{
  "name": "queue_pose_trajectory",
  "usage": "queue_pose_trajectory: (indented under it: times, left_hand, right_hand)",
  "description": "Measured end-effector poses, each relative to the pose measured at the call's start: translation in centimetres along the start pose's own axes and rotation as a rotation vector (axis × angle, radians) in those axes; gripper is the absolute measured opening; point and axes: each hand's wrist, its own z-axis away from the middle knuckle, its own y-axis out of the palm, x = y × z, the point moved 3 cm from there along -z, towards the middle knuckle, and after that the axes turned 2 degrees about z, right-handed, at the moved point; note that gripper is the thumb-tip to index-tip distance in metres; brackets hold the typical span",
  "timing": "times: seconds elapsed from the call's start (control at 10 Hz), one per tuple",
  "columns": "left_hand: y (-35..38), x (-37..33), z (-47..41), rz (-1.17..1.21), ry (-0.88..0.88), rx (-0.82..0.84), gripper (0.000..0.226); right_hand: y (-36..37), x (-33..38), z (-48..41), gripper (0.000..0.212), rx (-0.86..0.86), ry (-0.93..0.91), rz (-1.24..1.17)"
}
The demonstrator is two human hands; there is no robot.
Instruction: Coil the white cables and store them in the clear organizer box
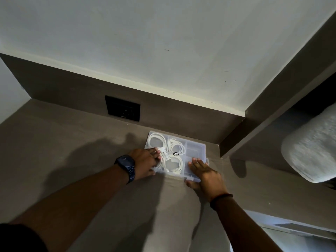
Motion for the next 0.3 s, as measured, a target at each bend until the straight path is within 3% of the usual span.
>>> queue_pose_trajectory:
  times: [0.2, 0.3]
  left_hand:
    - [-0.8, 1.7, -1.7, 0.104, -0.013, -0.049, 0.058]
    - [-3.3, 2.2, -0.3, 0.2, -0.052, -0.112, 0.065]
  right_hand:
    - [-0.5, 0.2, -2.8, 0.09, -0.05, 0.065, 0.007]
    - [-3.6, 1.1, -3.0, 0.078, -0.208, 0.242, -0.172]
